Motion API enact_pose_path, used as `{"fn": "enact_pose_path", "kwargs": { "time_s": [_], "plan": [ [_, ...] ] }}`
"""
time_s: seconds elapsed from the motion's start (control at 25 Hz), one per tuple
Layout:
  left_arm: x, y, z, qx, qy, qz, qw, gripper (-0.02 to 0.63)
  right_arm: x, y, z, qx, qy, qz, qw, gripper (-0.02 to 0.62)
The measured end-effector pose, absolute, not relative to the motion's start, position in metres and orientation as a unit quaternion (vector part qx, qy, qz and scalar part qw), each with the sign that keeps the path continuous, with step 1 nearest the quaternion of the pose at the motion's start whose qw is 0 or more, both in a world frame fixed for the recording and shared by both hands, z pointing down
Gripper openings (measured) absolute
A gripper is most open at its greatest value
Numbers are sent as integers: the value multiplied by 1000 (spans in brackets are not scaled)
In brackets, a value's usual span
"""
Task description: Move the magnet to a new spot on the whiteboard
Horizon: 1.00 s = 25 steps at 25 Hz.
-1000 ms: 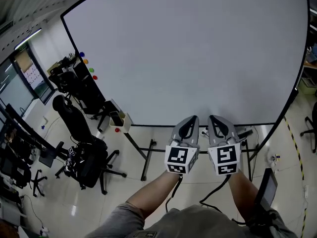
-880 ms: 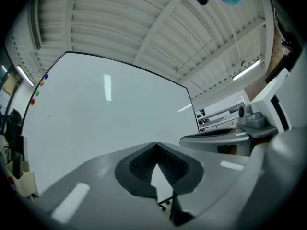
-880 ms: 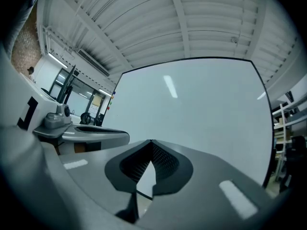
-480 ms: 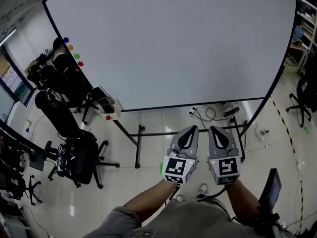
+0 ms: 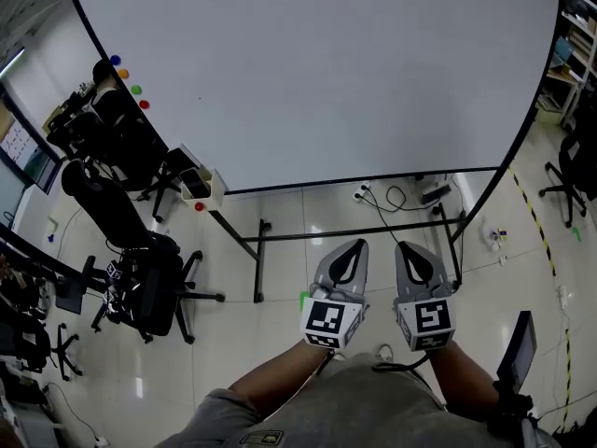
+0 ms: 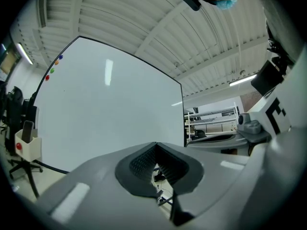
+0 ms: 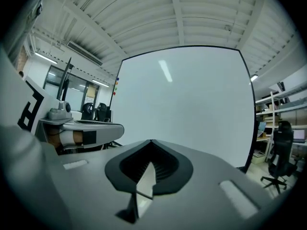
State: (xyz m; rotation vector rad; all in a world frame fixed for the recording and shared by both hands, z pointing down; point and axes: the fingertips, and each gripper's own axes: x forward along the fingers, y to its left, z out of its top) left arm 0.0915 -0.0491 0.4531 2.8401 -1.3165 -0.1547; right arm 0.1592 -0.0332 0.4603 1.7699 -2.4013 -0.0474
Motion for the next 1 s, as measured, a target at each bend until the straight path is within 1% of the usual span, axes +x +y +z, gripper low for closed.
{"fn": "enact_pose_path", "kwargs": {
  "time_s": [0.2,0.56,0.76,1.0],
  "plan": [
    [95,-43,463,908,-418,-40,5,3,166,-29,465,593,-801,-7,82,5],
    [96,-28,481,910,-413,-32,30,3,169,-15,470,596,-797,-11,99,5],
    [99,-26,482,911,-409,-30,36,3,166,-12,465,600,-795,2,89,5],
    [97,-24,478,909,-414,-35,33,3,164,-11,465,590,-801,-15,98,5]
  ]
}}
